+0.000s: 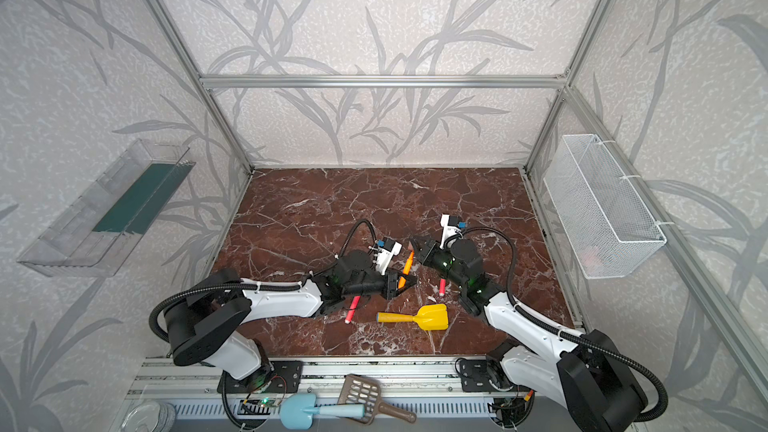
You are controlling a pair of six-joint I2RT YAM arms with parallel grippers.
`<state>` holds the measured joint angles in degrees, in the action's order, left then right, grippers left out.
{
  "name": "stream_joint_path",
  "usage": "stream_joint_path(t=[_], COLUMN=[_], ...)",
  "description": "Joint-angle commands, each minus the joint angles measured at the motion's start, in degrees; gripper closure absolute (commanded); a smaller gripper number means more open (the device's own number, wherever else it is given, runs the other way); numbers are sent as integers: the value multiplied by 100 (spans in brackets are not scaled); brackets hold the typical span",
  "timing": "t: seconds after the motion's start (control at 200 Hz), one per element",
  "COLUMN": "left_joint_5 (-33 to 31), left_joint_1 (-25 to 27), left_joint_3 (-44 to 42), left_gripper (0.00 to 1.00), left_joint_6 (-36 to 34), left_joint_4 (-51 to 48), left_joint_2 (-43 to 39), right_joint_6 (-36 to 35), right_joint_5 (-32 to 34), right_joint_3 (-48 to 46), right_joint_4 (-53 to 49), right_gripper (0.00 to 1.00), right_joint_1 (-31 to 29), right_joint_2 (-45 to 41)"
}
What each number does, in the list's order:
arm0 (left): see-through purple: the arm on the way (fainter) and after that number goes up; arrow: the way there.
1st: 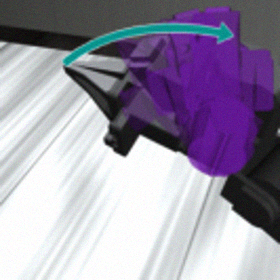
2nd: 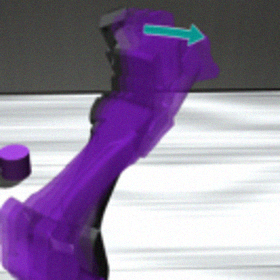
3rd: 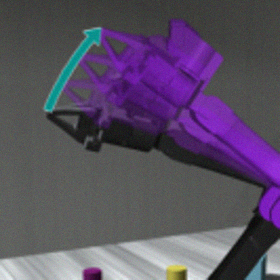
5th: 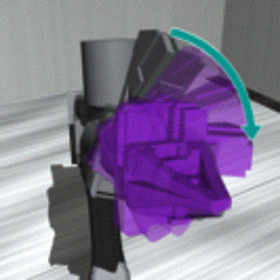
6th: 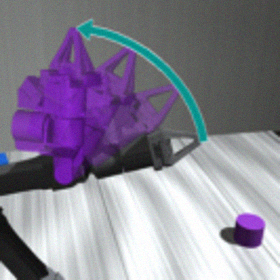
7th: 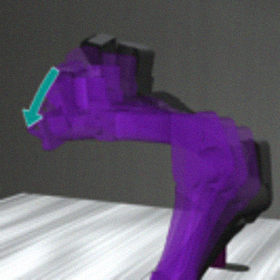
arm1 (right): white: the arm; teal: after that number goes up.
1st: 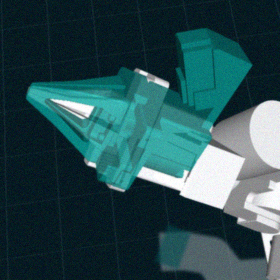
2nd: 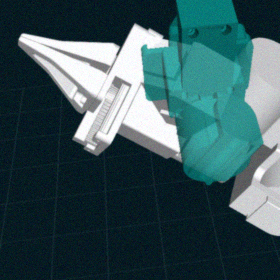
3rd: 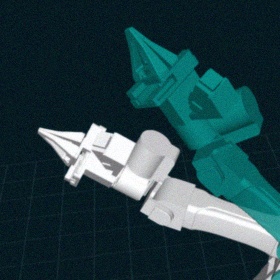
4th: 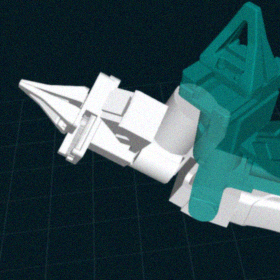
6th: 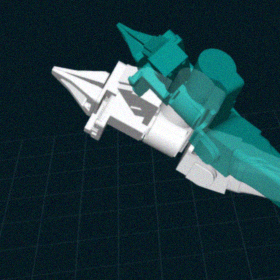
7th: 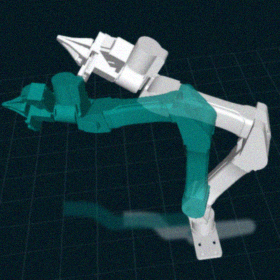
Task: Insert the pens into the pen caps
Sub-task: 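Lower the cap with the right gripper onto the orange marker tip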
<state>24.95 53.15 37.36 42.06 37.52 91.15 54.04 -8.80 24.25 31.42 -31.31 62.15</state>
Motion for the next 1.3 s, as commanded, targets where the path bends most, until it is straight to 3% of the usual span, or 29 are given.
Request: stream_joint_path(t=[0.0, 0.565, 0.87, 1.295], left_joint_5=[-71, -124, -51, -44], left_joint_1=[7, -63, -103, -103], left_joint_3=[51, 142, 167, 148], left_gripper=[100, 100, 100, 100], left_joint_6=[-23, -23, -5, -32], left_joint_4=[120, 111, 96, 88], left_joint_2=[-54, 25, -45, -46], right_joint_6=[-154, -6, -197, -161], right_joint_5=[236, -78, 371, 344], right_joint_3=[19, -205, -185, 15], right_joint_4=[-83, 48, 42, 279], right_gripper=[100, 100, 100, 100], right_joint_1=[-8, -133, -247, -243], right_joint_2=[-125, -300, -222, 188])
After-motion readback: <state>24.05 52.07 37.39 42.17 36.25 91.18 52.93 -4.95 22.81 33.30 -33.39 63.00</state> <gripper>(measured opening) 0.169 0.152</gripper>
